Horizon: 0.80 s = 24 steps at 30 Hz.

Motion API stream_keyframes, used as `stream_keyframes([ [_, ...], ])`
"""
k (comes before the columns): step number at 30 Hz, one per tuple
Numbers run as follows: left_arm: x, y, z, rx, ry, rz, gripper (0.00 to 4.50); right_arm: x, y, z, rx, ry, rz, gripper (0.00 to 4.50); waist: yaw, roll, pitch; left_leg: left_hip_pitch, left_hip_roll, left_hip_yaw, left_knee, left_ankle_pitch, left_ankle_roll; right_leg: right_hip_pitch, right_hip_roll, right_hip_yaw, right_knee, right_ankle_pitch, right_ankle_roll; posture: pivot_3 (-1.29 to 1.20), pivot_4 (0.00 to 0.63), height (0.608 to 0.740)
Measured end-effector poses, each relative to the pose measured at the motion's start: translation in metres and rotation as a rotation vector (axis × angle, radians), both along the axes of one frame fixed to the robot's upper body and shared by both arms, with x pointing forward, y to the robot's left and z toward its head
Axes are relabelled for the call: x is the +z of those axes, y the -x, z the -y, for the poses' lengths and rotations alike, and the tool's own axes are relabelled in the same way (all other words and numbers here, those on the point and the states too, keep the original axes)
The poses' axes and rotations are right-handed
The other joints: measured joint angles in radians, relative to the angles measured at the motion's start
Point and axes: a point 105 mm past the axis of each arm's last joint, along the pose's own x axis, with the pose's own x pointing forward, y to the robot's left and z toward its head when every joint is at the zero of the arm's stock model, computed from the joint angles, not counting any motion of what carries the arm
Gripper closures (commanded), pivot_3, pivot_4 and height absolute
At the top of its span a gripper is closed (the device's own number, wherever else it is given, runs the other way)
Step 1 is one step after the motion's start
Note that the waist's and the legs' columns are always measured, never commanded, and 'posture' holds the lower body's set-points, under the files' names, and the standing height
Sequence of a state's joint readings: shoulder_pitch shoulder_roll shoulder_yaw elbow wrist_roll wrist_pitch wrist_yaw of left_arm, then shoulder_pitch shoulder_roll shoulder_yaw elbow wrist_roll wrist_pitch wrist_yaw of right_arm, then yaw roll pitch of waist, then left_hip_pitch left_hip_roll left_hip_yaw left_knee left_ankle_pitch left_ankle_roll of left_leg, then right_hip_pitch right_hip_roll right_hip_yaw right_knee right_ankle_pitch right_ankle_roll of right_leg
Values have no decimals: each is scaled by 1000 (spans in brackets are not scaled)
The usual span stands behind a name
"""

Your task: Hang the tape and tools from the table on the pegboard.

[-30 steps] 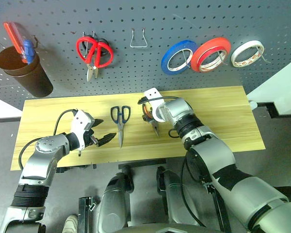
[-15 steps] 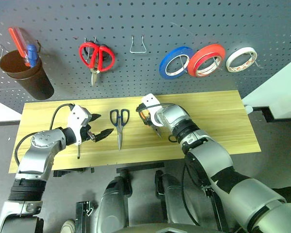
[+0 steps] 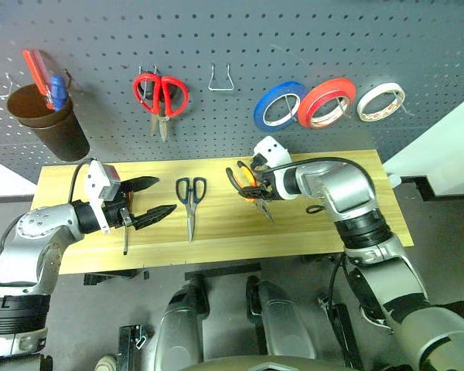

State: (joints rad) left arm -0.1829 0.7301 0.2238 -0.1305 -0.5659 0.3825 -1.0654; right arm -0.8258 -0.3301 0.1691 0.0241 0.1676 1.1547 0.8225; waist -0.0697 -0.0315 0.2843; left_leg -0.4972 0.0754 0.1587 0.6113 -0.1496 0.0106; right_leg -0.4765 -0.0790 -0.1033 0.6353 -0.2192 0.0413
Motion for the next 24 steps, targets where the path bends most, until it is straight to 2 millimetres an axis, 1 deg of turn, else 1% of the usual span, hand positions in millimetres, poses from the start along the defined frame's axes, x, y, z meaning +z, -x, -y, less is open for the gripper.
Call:
stream_keyframes([
  [3, 7, -1, 2, -7, 0, 26, 0, 29, 10, -3, 83, -153, 36, 1661, 1, -1, -19, 0, 5, 1, 1, -2, 5, 3, 3, -2, -5, 6, -1, -32, 99, 730],
  [7, 21, -1, 3, -26, 39, 66, 0, 54, 14, -1, 154, -253, 116, 1661, 1, -1, -43, 0, 7, 2, 1, -2, 5, 4, 2, -3, -7, 10, -4, -28, 78, 730],
  [9, 29, 2, 4, -38, 67, 88, 0, 69, 13, -2, 165, -306, 170, 1661, 0, 0, -53, 0, 7, 2, 1, -2, 5, 4, 2, -3, -6, 10, -4, -22, 72, 730],
  [12, 36, 1, 1, -19, 81, 125, 0, 107, 7, -8, 154, -406, 287, 1661, 0, 4, -65, 0, 7, 3, 3, -1, 4, 4, 7, -2, -5, 10, -4, -9, 59, 730],
  [13, 37, 1, 0, -15, 82, 135, 0, 117, 5, -8, 147, -431, 318, 1661, 1, 4, -72, 0, 8, 3, 4, 2, 0, 4, 9, -2, -5, 10, -4, -6, 57, 730],
  [14, 38, 1, -1, -11, 88, 143, 0, 125, 4, -9, 142, -446, 346, 1661, 1, 3, -79, 1, 9, 3, 4, 3, -1, 4, 11, -2, -4, 10, -4, -2, 55, 730],
  [16, 46, 2, -5, 4, 119, 170, 0, 133, 2, -11, 141, -466, 386, 1661, 4, 3, -90, 1, 10, 2, 4, 3, -2, 4, 13, -2, -4, 10, -4, 3, 52, 730],
  [19, 59, 3, -11, 19, 156, 210, 0, 133, -5, -19, 127, -510, 404, 1661, 3, 3, -100, 2, 10, 2, 4, 4, -2, 5, 13, -2, -3, 10, -4, 5, 45, 730],
  [21, 62, 4, -12, 18, 163, 220, 0, 136, -12, -26, 105, -543, 412, 1661, 3, 4, -107, 4, 10, 2, 5, 4, -2, 6, 14, -2, -3, 11, -5, 7, 38, 730],
  [24, 62, 3, -13, 21, 163, 219, 0, 153, -22, -40, 70, -591, 462, 1661, 2, 5, -116, 5, 11, 2, 5, 4, -2, 7, 14, -2, -2, 11, -5, 12, 35, 730],
])
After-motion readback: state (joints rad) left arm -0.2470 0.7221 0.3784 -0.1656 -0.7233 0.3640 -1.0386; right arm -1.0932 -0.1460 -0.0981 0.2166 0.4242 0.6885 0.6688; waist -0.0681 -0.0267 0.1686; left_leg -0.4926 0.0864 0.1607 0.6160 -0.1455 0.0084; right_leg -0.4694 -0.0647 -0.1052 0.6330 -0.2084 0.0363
